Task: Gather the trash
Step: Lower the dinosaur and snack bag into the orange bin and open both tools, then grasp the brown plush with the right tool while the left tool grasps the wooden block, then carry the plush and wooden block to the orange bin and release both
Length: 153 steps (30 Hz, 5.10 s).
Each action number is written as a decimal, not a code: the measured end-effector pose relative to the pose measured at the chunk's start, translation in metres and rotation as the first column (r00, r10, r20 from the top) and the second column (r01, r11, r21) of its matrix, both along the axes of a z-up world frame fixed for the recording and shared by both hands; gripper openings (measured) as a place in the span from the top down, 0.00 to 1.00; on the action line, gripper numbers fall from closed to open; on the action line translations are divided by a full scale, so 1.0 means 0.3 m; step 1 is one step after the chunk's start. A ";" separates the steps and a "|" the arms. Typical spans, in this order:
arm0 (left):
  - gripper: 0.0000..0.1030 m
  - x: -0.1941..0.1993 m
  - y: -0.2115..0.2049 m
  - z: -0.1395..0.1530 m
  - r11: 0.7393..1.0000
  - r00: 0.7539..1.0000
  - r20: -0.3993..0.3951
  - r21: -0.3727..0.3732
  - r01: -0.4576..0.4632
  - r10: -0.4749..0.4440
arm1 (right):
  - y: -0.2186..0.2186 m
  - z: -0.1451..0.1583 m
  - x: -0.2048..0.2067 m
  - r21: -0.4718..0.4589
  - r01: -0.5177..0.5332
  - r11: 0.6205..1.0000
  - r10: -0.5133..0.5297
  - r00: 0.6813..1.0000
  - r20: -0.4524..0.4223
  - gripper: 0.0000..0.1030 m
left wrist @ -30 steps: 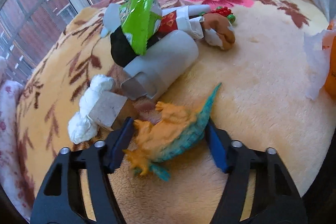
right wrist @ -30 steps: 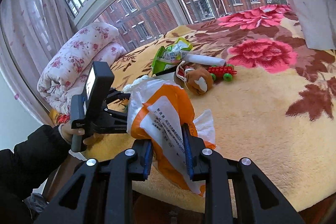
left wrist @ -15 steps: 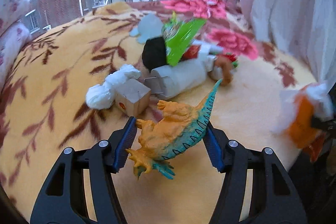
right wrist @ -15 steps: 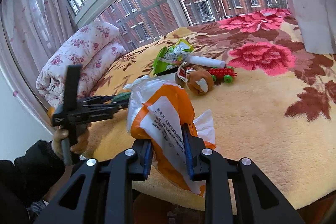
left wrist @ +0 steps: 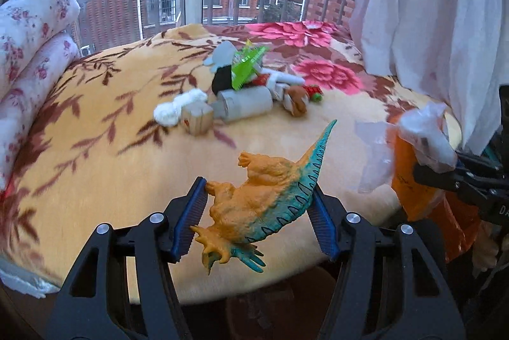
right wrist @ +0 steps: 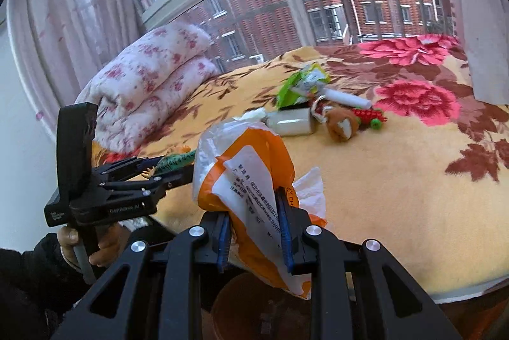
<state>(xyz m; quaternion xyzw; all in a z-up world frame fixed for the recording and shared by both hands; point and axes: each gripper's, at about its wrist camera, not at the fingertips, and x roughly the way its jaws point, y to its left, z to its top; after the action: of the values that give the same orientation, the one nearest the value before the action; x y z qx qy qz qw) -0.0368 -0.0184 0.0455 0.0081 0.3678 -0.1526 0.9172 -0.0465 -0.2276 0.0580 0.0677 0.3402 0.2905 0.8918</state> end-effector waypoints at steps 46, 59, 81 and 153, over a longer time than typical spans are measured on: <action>0.33 -0.178 0.050 -0.562 0.999 0.865 -0.501 0.022 0.030 -0.015 | 0.035 -0.552 -0.144 -0.171 -0.136 0.976 0.034 0.868 -0.495 0.41; 0.13 -0.108 0.140 -0.132 0.998 0.989 -0.145 -0.060 0.010 -0.018 | -0.040 -0.083 0.062 -0.164 -0.072 0.984 0.046 0.986 -0.158 0.35; 0.13 0.102 0.082 -0.149 0.994 0.989 -0.128 -0.075 -0.078 0.068 | 0.138 -0.245 0.826 -0.474 -0.011 0.880 -0.023 0.998 -0.066 0.39; 0.64 -0.045 0.014 -0.159 0.994 0.993 -0.071 0.051 -0.092 0.096 | 0.088 -0.161 0.000 -0.138 -0.029 0.990 0.021 0.998 -0.055 0.74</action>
<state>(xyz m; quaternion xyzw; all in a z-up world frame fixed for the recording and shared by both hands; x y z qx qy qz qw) -0.0503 -0.0142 -0.0023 0.0072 0.4048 -0.1007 0.9088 -0.0464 -0.2010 0.0099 0.0090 0.3841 0.2755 0.8812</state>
